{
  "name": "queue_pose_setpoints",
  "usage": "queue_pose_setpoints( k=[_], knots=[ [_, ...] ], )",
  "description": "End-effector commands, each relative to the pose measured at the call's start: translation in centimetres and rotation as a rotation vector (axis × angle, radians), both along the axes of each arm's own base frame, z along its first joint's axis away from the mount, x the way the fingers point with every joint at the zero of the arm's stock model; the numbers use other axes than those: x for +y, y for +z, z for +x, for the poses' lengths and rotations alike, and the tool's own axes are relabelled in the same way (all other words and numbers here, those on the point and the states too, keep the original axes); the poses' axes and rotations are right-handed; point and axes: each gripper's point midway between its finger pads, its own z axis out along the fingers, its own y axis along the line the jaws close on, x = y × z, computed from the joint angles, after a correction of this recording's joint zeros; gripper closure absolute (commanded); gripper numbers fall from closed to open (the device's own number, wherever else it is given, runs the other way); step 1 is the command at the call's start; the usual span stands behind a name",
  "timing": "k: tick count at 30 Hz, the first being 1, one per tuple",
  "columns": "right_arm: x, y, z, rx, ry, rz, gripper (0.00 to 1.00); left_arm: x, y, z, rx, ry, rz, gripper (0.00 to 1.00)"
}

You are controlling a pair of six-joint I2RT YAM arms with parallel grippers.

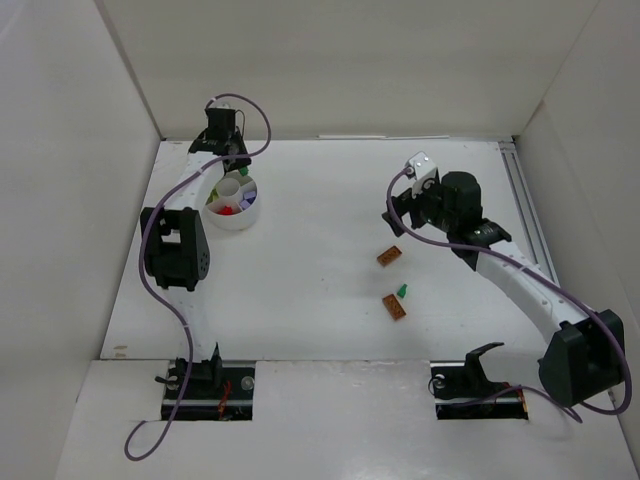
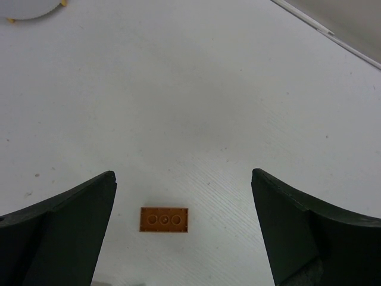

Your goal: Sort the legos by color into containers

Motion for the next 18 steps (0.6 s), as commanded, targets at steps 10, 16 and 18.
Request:
queue_pose_setpoints(
  k=[10, 16, 18],
  knots=[
    [-0.2, -0.7, 0.6, 0.028, -0.028, 0.021, 0.0, 2.1, 2.6, -0.3, -0.031, 0.075, 0.091, 1.0],
    [-0.2, -0.7, 0.6, 0.028, -0.029, 0.021, 0.0, 2.0, 2.2, -0.7, -0.008, 0.046, 0.073, 0.93],
    [-0.2, -0.7, 0.6, 0.028, -0.029, 0.021, 0.0, 2.0, 2.2, -0.7, -0.008, 0.046, 0.072, 0.82]
  ],
)
